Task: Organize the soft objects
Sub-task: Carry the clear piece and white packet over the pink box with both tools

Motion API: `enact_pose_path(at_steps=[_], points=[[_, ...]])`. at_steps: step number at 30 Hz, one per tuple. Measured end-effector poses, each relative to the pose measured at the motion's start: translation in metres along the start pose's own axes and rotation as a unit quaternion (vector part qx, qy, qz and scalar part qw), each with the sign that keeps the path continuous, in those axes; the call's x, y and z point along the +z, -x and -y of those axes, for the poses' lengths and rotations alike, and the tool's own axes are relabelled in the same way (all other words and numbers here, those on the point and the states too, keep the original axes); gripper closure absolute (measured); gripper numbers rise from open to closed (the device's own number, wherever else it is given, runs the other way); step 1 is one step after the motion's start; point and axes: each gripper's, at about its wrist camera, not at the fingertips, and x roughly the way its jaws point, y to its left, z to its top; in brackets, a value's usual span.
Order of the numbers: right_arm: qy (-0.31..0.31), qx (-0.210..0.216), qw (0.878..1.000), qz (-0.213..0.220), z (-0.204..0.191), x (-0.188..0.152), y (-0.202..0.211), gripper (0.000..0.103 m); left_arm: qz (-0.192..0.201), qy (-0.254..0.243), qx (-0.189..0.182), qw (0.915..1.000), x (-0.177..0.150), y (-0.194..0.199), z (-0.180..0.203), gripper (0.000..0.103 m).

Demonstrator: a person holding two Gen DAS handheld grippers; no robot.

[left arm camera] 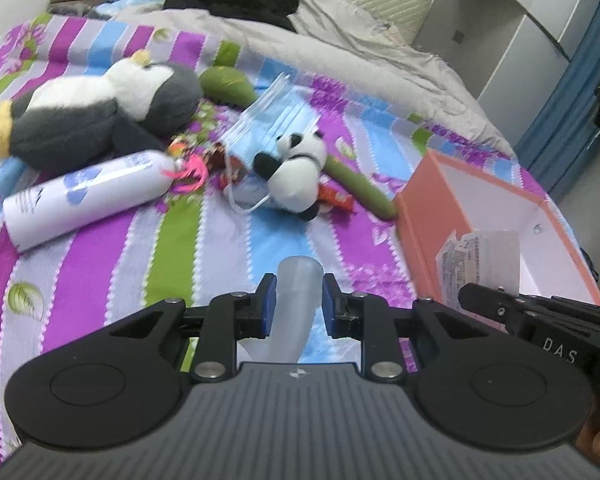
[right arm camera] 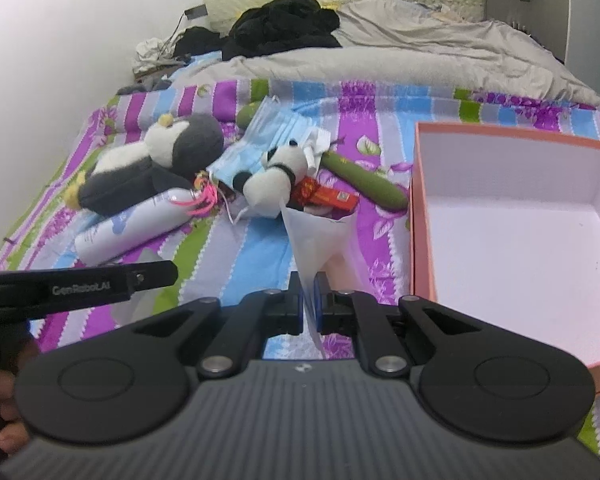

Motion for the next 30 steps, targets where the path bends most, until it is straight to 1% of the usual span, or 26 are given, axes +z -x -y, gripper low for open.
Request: enact_pose_path(at_steps=[6,12,16,19,24,30], points=[[-0.008,0.005,1.0,0.013,0.008,0.022,0.017,0.094,0.01,-0.016,-0.02,0.9996,0.026,0.011,0.03,0.075],[-0.003,-0.002,0.999,0.05,0.019,0.05,0.041,0.094,0.034,-0.044,-0.057,0.9969,0.057,0.022,0.074,0.075],[-0.003,-0.018,0.996,0.083,0.032,0.066,0.061,0.094,0.043,-0.062,-0.08,0.994,0.073,0.022,0.107,0.075],[0.005,-0.04,0.995,0.09,0.044,0.075,0.069,0.094,0.046,-0.079,-0.093,0.9915,0.083,0.018,0.133,0.075],[-0.003,-0.064,0.993,0.103,0.073,0.081,0.078,0.094,0.042,-0.1,-0.111,0.9879,0.087,0.008,0.171,0.075],[-0.036,-0.091,0.991,0.091,0.116,0.077,0.076,0.094,0.01,-0.122,-0.126,0.9845,0.079,-0.017,0.204,0.075]])
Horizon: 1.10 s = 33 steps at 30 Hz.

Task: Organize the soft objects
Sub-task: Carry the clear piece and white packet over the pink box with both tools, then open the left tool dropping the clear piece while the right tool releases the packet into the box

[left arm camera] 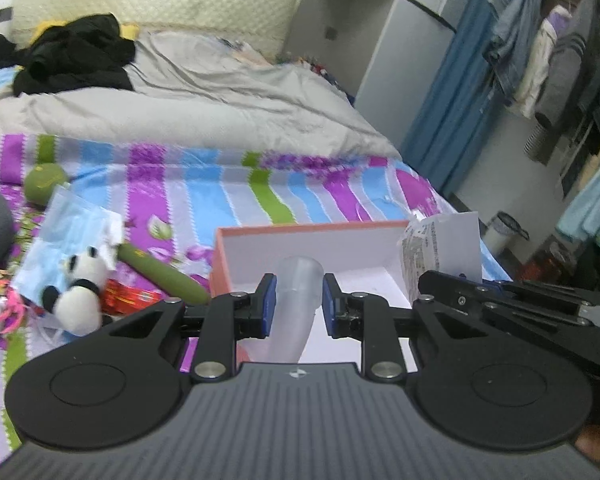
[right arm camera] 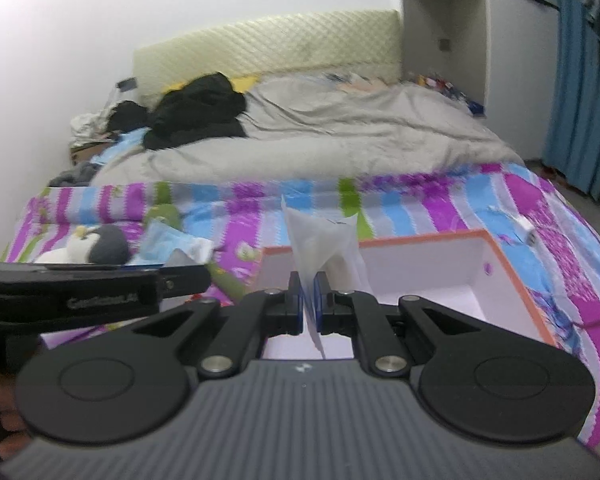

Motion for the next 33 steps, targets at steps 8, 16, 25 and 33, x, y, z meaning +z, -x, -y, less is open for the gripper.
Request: enact_pose_path(at_steps=[8,16,25,33], points=[[-0.037,-0.037,0.996,-0.073,0.044,-0.017,-0.033,0.094,-0.063,-0.023,-0.014,0.9976,-0.009,-0.06,0.02,0.074],[-0.085,-0.049,0.985,-0.143,0.076,-0.046,-0.069,0.093,-0.114,-0.037,-0.018,0.9927,-0.021,-0.107,0.026,0.074],[-0.102,-0.052,0.977,-0.177,0.087,-0.067,-0.083,0.091,-0.142,-0.027,-0.023,0.9893,-0.031,-0.119,0.023,0.062],[-0.099,-0.058,0.979,-0.167,0.086,-0.062,-0.064,0.068,-0.098,-0.035,-0.023,0.9943,-0.023,-0.082,0.026,0.057]])
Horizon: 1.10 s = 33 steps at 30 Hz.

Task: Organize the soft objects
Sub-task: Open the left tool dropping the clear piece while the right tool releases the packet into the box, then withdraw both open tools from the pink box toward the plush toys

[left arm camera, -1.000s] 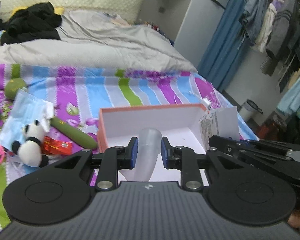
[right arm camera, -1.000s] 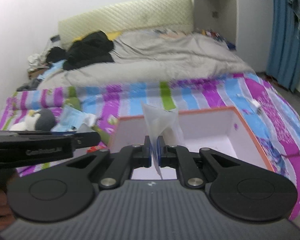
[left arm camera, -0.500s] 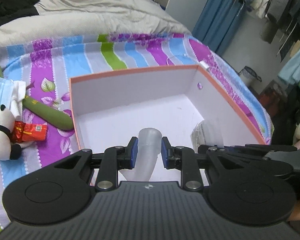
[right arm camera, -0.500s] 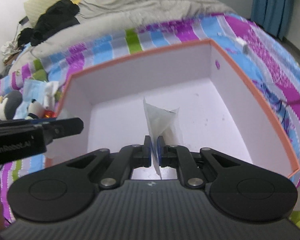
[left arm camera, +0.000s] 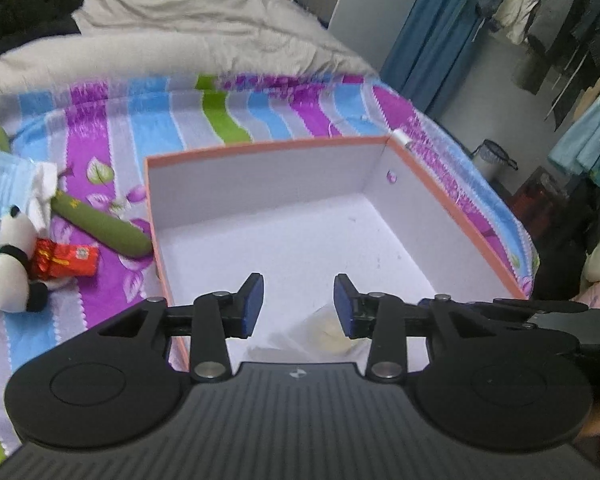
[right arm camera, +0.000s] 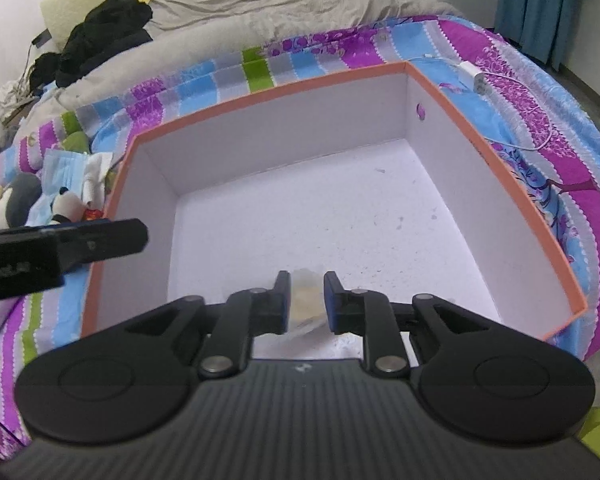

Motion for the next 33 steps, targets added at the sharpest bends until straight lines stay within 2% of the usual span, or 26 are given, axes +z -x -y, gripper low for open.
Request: enact_pose_path(at_steps=[2,3,12,19,33], points=[[-0.005,0.002,1.0,0.006,-0.001,-0.002,0.008,0.052,0.016,-0.006,0.001,0.9999,0.0,0.016,0.002,0.056],[-0.006,0.004,1.0,0.011,-0.001,-0.002,0.012,0.049,0.023,-0.008,0.001,0.9997,-0.001,0.023,0.002,0.056],[-0.001,0.02,0.997,0.069,-0.022,-0.014,0.065,0.049,0.082,-0.016,0.007,0.9965,-0.017,0.099,-0.001,0.055],[0.009,0.039,0.993,0.111,-0.047,-0.033,0.102,0.049,0.112,-0.014,0.018,0.9935,-0.042,0.15,-0.012,0.055],[0.044,0.069,0.987,0.137,-0.091,-0.075,0.14,0.049,0.136,0.003,0.038,0.99,-0.093,0.212,-0.033,0.055]])
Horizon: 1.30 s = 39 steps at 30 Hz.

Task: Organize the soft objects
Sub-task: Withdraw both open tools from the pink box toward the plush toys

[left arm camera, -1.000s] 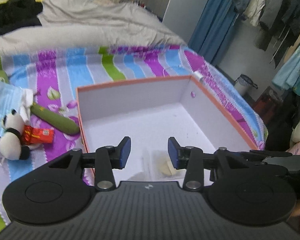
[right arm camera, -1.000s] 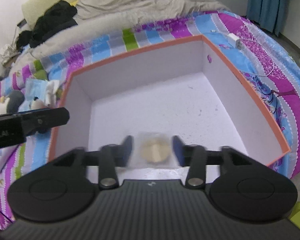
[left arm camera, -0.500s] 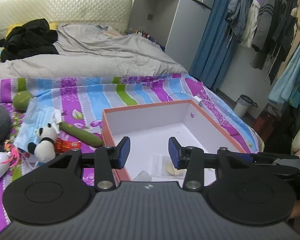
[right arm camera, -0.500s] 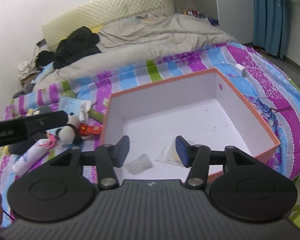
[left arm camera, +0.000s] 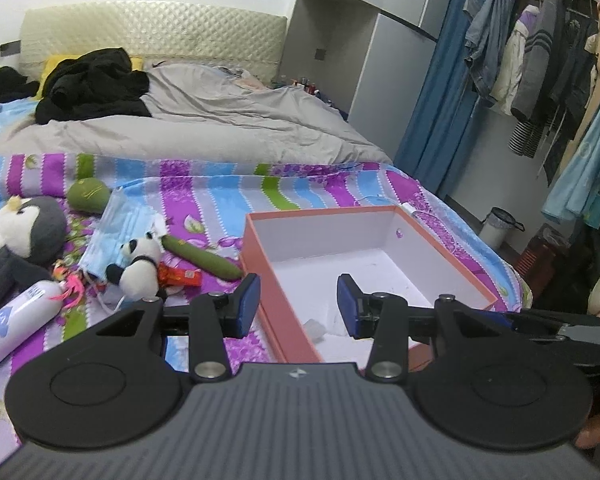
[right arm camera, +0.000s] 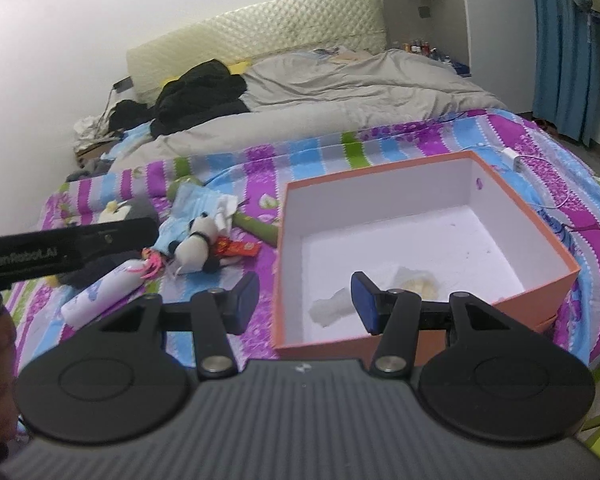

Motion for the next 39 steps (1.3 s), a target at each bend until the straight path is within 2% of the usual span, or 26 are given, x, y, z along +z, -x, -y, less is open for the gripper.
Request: enact_pose_path(at_steps=[24,32,39], points=[[0.045,0.053,0.997,-0.03,-0.069,-0.055,0.001,0.049,-0.01,0.045,0.059,0.9972,-0.055,0.058,-0.062,0.055],[0.056,0.082,0.994,-0.036,-0.088,-0.069,0.006,0.049,-0.005,0.064,0.088,0.994,-0.076,0.087,-0.081,0.055],[0.06,0.1,0.993,-0.036,-0.101,-0.081,0.002,0.049,-0.004,0.079,0.114,0.9903,-0.091,0.094,-0.099,0.055]])
